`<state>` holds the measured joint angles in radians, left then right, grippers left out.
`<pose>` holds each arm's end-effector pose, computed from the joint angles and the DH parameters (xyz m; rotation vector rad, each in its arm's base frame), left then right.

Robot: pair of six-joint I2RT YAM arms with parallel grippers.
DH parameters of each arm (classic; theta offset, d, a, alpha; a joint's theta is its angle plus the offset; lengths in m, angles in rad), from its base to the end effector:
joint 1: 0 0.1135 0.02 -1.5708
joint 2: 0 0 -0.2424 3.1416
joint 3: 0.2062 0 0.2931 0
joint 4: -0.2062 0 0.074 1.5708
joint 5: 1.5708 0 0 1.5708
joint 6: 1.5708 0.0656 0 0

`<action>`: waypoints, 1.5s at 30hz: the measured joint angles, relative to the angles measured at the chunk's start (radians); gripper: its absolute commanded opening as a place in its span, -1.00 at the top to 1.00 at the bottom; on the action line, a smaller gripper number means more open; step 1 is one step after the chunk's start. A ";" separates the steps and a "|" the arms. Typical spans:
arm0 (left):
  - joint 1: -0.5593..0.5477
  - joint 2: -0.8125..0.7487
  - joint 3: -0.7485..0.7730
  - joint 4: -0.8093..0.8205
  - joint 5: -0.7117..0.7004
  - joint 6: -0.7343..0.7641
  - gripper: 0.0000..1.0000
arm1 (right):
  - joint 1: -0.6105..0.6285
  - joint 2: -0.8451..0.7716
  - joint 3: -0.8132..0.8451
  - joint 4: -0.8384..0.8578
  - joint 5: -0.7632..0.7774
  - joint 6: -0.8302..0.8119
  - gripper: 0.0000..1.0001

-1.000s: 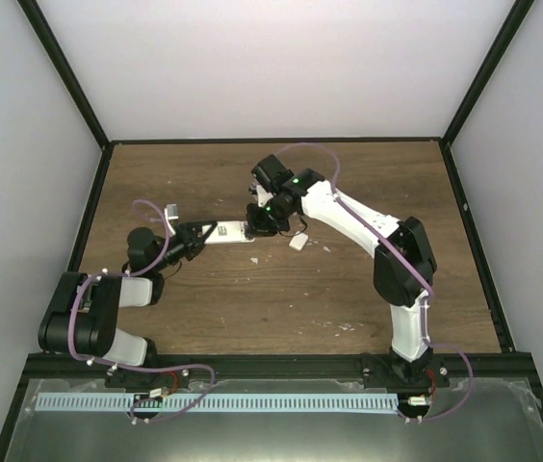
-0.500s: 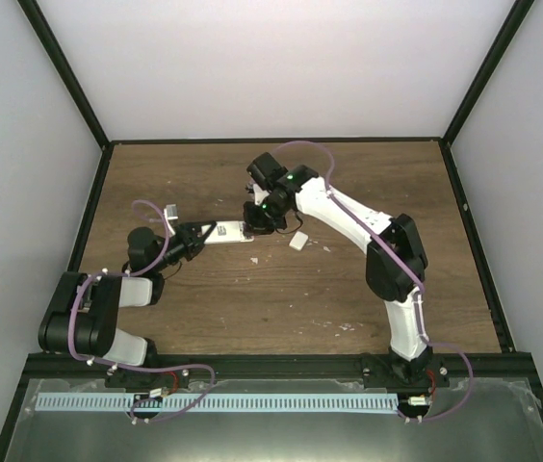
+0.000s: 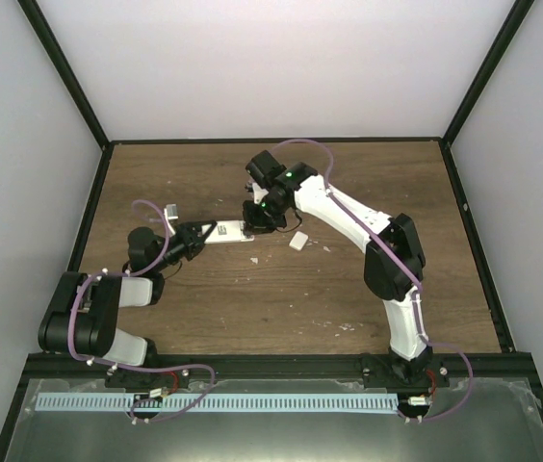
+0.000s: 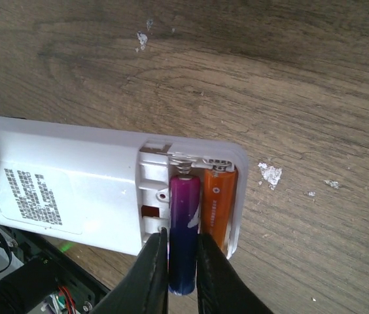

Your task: Load the batteries into the remote control

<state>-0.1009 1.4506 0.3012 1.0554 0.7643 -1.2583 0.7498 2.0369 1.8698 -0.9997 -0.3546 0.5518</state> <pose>0.2778 -0.0738 0.1055 -0.4357 1.8777 -1.6014 0.3322 0.3404 0.2169 -0.3969 2.9073 0.7818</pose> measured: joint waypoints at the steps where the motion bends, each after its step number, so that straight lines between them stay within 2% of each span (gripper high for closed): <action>1: 0.000 0.000 0.000 0.002 0.000 -0.001 1.00 | 0.000 0.000 0.001 -0.001 0.000 -0.001 0.73; 12: -0.003 0.000 0.000 0.002 -0.001 -0.032 1.00 | 0.000 0.000 0.003 -0.003 0.012 -0.005 0.41; 20: -0.003 0.000 0.000 0.015 0.005 -0.067 1.00 | 0.001 -0.039 0.011 0.027 0.080 -0.010 -0.01; 25: -0.001 -0.012 0.003 0.008 0.009 -0.084 1.00 | 0.001 -0.230 -0.149 0.164 0.136 -0.027 -0.27; 31: 0.001 -0.064 0.023 -0.021 0.024 -0.126 1.00 | -0.011 -0.391 -0.343 0.321 0.136 -0.046 -0.38; 40: 0.001 -0.109 0.024 -0.029 0.035 -0.249 1.00 | -0.084 -0.480 -0.695 0.597 -0.035 0.039 -0.46; 45: 0.001 -0.115 0.024 -0.025 0.048 -0.301 1.00 | -0.119 -0.542 -0.761 0.727 -0.132 0.098 -0.47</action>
<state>-0.0998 1.3357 0.3256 1.0302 0.8120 -1.5589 0.6308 1.4944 1.1088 -0.2722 -0.4866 0.6498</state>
